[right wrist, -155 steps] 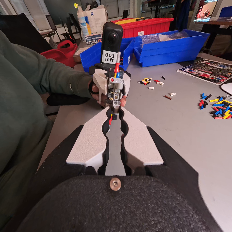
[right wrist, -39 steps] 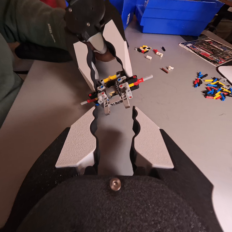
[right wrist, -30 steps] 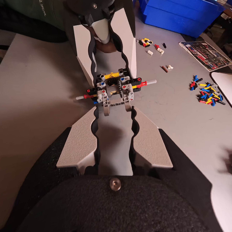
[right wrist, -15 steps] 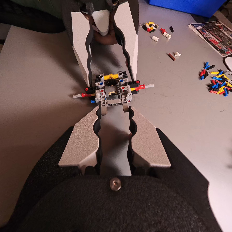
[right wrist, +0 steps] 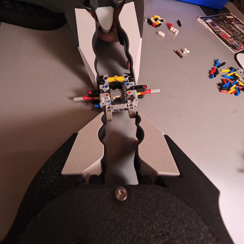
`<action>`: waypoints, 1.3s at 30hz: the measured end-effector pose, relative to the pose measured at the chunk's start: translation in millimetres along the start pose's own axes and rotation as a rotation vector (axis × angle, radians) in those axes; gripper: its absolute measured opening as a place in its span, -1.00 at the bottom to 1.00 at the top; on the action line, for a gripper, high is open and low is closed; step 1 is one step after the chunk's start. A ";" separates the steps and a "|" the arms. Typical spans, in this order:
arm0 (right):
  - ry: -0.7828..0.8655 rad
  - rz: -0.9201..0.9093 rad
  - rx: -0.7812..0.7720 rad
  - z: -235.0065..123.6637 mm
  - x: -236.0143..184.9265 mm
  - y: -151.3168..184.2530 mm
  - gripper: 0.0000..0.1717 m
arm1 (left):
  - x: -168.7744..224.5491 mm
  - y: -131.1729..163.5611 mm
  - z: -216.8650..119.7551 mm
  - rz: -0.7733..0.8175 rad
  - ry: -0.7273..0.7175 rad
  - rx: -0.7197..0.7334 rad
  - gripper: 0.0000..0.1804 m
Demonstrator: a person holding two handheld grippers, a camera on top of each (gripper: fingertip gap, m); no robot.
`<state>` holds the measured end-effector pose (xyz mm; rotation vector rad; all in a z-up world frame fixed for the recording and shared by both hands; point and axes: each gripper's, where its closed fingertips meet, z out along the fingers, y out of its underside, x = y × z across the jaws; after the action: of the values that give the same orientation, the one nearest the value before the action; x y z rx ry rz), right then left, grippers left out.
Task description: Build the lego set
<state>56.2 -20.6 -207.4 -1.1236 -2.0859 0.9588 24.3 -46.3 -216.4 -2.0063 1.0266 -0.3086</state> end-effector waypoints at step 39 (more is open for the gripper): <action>0.154 0.131 0.017 -23.8 47.5 1.5 -0.55 | -10.7 5.3 -5.9 -0.065 -0.034 -0.013 -0.44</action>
<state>52.1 28.6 -187.9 -1.2964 -1.8972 0.9181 11.4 -43.2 -215.3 -2.0526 0.9461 -0.3023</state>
